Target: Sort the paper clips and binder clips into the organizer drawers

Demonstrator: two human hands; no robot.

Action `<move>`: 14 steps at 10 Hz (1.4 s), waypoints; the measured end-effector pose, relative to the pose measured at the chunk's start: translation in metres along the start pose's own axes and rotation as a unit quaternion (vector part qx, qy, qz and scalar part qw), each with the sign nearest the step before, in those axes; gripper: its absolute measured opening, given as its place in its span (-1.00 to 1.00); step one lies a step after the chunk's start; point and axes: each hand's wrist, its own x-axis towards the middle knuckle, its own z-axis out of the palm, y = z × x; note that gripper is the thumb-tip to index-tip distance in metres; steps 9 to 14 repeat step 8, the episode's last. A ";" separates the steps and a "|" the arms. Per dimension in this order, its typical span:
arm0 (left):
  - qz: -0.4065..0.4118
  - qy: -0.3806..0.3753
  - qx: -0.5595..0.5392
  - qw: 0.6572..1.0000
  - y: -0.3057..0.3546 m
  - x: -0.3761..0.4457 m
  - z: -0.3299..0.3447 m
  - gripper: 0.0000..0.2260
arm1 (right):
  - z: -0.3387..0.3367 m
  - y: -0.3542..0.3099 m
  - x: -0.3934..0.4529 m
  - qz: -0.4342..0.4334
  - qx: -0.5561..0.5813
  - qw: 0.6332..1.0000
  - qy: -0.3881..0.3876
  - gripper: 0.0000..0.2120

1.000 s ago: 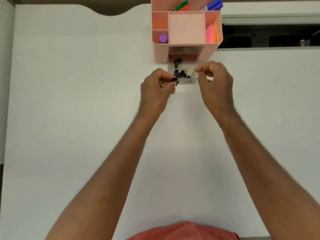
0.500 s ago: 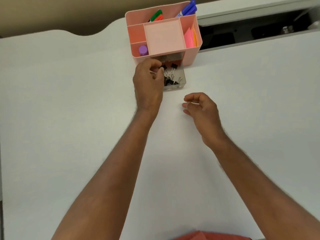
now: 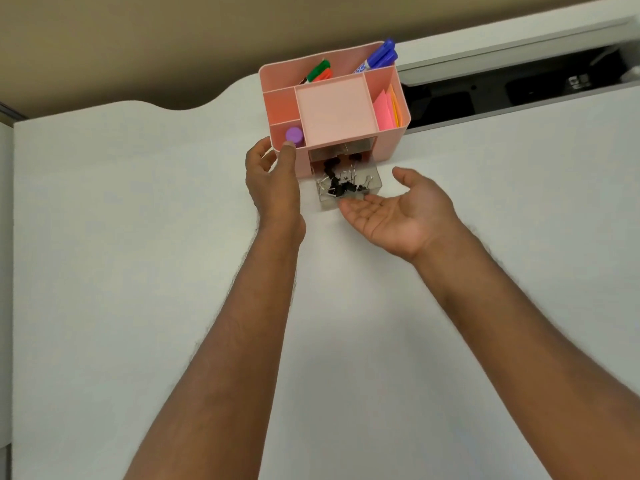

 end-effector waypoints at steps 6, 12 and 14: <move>0.028 0.007 -0.008 1.000 -0.002 0.001 0.000 -0.79 | 0.028 -0.005 0.010 -0.039 -0.076 0.996 -0.031 -0.47; 0.079 0.052 0.134 0.987 -0.014 -0.004 -0.001 -0.53 | 0.000 0.005 0.003 -0.135 -0.250 0.958 0.036 -0.61; 0.079 0.052 0.134 0.987 -0.014 -0.004 -0.001 -0.53 | 0.000 0.005 0.003 -0.135 -0.250 0.958 0.036 -0.61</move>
